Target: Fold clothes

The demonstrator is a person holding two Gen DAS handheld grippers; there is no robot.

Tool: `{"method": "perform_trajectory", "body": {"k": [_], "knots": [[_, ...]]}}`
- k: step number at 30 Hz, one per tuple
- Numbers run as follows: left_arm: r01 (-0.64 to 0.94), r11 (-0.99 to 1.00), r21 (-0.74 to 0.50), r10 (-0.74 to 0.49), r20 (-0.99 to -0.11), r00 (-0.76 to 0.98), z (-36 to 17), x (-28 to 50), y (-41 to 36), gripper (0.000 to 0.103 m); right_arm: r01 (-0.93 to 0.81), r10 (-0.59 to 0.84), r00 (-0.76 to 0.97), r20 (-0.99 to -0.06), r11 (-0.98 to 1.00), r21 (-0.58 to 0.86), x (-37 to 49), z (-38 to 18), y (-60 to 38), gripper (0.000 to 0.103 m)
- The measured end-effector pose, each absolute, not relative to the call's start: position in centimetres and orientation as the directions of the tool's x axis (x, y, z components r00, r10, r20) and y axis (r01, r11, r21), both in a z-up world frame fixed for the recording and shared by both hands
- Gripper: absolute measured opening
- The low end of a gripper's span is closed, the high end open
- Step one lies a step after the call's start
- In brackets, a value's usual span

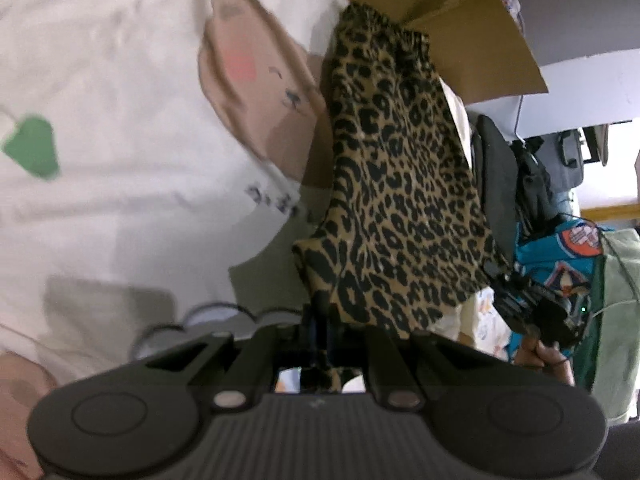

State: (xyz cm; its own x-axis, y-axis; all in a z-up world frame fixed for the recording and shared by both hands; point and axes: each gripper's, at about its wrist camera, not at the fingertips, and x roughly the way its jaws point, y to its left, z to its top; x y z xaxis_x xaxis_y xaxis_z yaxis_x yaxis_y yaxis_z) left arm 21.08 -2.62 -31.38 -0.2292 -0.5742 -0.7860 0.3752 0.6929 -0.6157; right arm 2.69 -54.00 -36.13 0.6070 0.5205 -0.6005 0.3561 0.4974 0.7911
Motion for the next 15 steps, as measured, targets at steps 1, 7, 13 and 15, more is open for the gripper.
{"method": "perform_trajectory", "body": {"k": [1,7,13,15], "knots": [[0.378,0.698,-0.609,-0.571,-0.791,-0.221,-31.2,21.4,-2.5,0.004,0.353,0.530,0.601,-0.598,0.495,0.794,2.6,-36.1,-53.8,0.003],[0.386,0.714,-0.584,-0.552,-0.809,-0.203,-31.2,22.7,-2.0,0.004,0.333,0.575,0.544,-0.611,0.521,0.786,3.4,-36.3,-53.0,0.003],[0.351,0.720,-0.599,-0.561,-0.800,-0.213,-34.9,22.7,-2.5,0.004,0.323,0.558,0.475,-0.681,0.609,0.724,4.4,-37.5,-53.5,0.006],[0.333,0.723,-0.606,-0.566,-0.795,-0.218,-36.1,22.5,-2.7,0.004,0.320,0.541,0.451,-0.710,0.645,0.694,4.6,-37.8,-53.5,0.008]]}}
